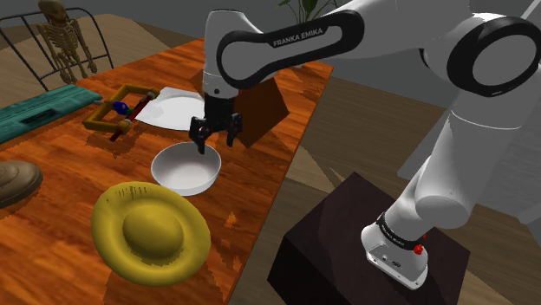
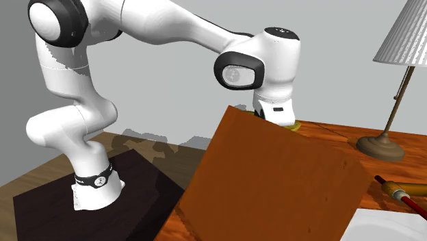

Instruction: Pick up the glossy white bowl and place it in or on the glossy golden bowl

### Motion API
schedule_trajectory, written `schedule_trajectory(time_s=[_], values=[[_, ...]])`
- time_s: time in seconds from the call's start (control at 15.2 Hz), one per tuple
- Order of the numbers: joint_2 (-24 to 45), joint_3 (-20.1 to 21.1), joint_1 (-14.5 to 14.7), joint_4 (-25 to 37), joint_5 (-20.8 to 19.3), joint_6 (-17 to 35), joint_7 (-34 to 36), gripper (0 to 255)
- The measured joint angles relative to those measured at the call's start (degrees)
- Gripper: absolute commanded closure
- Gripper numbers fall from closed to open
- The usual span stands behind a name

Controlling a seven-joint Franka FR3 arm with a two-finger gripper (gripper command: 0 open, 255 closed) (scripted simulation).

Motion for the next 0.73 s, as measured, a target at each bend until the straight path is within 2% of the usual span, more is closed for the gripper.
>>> schedule_trajectory(time_s=[0.33,0.73], values=[[0.8,0.2,0.4,-1.7,-0.5,4.6,0.1,0],[1.1,0.4,0.5,-1.4,-0.7,4.2,0.3,0]])
